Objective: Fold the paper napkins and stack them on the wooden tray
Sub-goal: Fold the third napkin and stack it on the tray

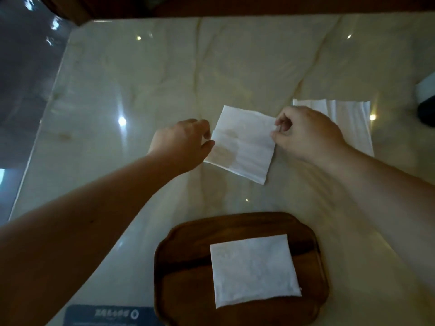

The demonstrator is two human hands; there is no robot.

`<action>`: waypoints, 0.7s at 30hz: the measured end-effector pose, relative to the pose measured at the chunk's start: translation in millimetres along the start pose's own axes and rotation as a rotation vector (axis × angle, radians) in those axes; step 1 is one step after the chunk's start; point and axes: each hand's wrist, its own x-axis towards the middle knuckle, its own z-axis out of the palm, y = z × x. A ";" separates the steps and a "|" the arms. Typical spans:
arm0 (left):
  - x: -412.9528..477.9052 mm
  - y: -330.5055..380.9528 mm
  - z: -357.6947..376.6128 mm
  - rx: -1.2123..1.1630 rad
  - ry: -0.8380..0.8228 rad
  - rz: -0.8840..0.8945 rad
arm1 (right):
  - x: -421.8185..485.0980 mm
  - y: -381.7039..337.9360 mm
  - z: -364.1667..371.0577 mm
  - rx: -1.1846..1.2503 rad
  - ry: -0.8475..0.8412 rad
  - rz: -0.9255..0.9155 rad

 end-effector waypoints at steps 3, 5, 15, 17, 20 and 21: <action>6.9 -2.3 7.1 0.066 -0.021 -0.008 | 22.5 4.2 0.3 -0.044 0.010 -0.003; 8.0 -2.2 11.9 0.143 -0.053 -0.004 | 33.2 5.8 2.2 -0.071 -0.005 0.000; -13.0 2.1 21.3 0.149 -0.098 0.066 | 54.9 -1.9 11.7 -0.068 -0.109 -0.026; -14.7 4.0 20.3 0.127 -0.101 0.075 | 54.1 -3.7 10.1 -0.043 -0.100 -0.051; -10.6 4.3 12.4 0.029 -0.036 0.084 | 48.2 -6.4 4.0 0.032 -0.054 -0.107; -7.6 4.9 9.1 0.000 0.021 0.094 | 44.9 -7.9 0.7 0.064 -0.032 -0.131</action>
